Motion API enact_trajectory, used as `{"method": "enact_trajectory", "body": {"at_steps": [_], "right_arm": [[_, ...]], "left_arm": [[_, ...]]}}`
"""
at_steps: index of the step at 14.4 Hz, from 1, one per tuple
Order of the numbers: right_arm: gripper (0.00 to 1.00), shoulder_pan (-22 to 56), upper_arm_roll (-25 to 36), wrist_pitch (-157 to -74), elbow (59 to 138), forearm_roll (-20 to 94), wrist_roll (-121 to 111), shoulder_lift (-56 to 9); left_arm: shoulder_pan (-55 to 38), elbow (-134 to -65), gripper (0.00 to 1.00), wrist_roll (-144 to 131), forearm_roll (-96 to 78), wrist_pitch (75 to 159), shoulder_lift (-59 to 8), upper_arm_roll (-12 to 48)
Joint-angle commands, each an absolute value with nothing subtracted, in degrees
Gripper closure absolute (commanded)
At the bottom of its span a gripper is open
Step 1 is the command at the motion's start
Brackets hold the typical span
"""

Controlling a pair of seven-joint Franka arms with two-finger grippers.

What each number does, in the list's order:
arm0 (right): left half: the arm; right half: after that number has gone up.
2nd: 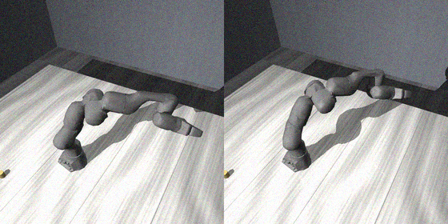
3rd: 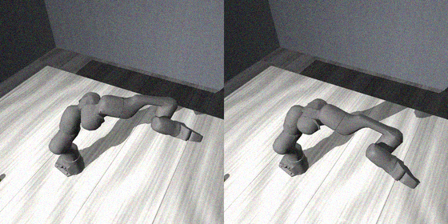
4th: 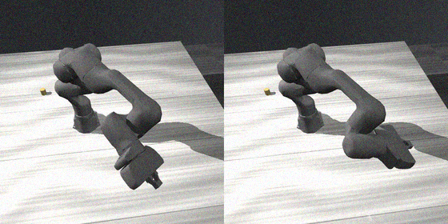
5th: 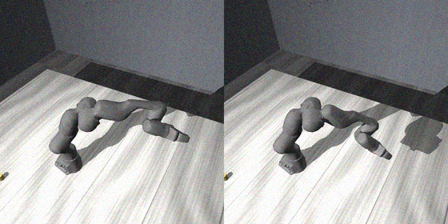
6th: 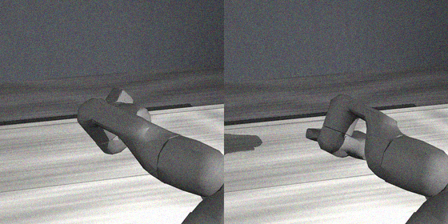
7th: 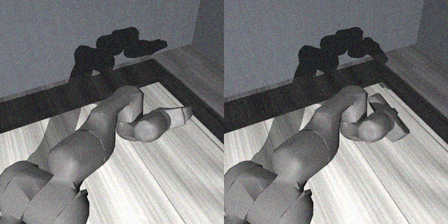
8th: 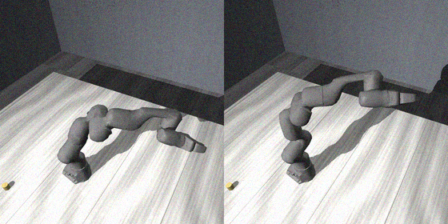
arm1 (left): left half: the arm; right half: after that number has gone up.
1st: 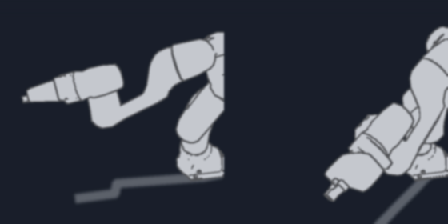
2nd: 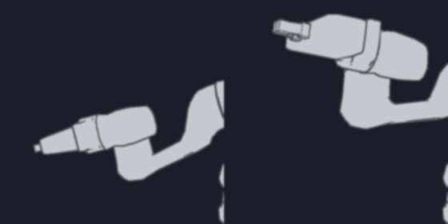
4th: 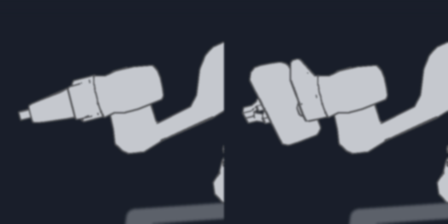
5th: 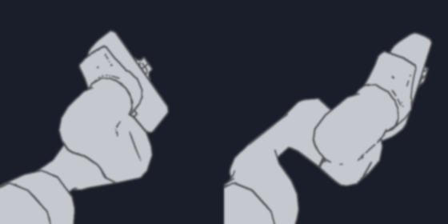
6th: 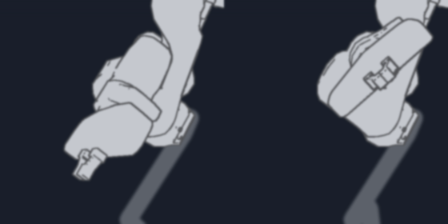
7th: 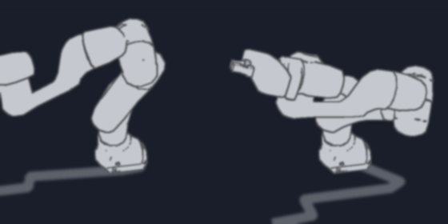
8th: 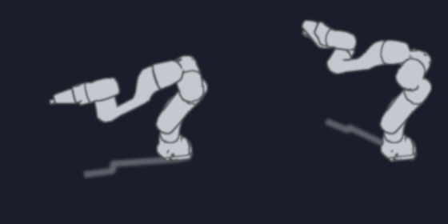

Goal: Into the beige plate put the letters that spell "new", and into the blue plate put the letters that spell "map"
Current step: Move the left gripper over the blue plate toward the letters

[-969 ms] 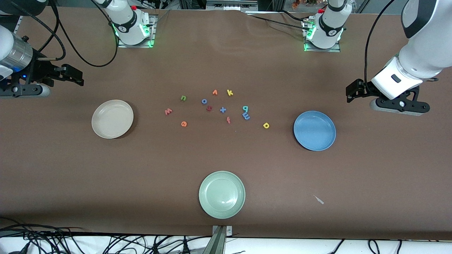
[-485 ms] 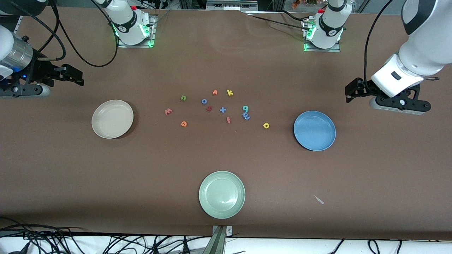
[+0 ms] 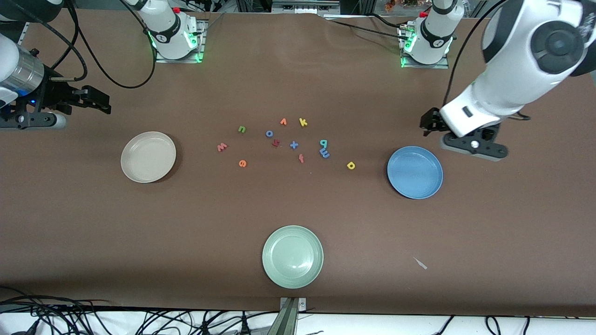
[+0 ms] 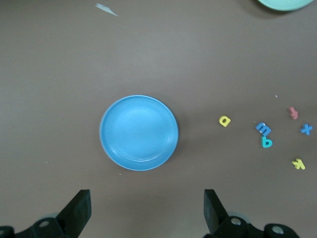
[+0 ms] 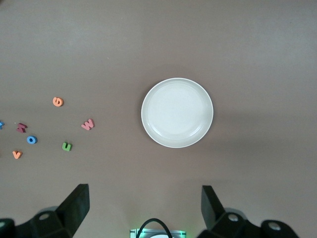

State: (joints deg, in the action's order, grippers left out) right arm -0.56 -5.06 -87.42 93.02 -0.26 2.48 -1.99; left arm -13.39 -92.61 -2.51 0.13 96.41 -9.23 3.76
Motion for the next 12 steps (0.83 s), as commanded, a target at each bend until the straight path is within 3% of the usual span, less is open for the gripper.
{"method": "enact_trajectory", "body": {"at_steps": [1, 6, 12], "right_arm": [[0.00, -0.7, -5.4, -86.9, 91.9, -0.1, 2.7, -3.6], [0.00, 0.5, -6.2, -88.1, 91.8, -1.1, 2.7, -10.2], [0.00, 5.8, -6.2, -95.5, 96.2, -4.8, 16.7, -13.9]], "left_arm": [[-18.4, -90.4, 0.00, -10.3, 0.1, 97.1, -14.0, 3.8], [-29.2, -89.6, 0.00, -29.7, -0.2, 105.6, -23.9, 3.8], [-39.3, -94.5, 0.00, -40.3, -1.1, 115.1, -31.6, 3.8]]}}
